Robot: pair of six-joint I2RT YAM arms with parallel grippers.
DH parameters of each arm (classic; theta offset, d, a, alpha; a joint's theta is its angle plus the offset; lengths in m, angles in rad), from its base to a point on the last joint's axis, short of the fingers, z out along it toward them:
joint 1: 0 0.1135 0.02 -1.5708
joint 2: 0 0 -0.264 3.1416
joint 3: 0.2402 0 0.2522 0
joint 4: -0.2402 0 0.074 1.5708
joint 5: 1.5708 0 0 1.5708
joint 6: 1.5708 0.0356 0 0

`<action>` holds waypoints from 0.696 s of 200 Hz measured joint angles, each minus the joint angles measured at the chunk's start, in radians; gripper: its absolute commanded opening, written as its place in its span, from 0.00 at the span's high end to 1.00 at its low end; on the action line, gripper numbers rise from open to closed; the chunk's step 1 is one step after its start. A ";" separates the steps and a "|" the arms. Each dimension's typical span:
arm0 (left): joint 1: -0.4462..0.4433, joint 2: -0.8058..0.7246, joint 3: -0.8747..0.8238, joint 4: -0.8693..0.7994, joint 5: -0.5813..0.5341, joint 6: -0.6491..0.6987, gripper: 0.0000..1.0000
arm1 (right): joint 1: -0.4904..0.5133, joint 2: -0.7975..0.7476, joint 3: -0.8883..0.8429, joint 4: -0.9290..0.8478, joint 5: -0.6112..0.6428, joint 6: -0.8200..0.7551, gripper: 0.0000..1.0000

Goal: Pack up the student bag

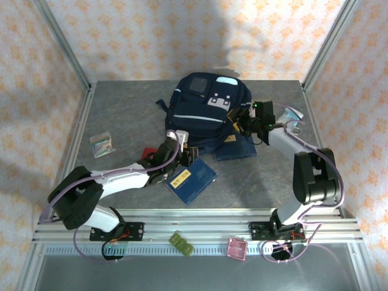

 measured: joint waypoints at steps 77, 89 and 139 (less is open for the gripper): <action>0.239 -0.038 -0.014 -0.044 -0.026 -0.090 0.24 | 0.095 -0.174 -0.257 0.028 0.041 0.039 0.35; 0.268 0.015 0.023 -0.068 -0.028 -0.097 0.23 | 0.095 -0.151 -0.278 0.061 0.041 0.052 0.35; 0.381 0.305 0.257 -0.141 -0.021 -0.097 0.22 | 0.095 -0.050 -0.234 0.178 0.065 0.053 0.36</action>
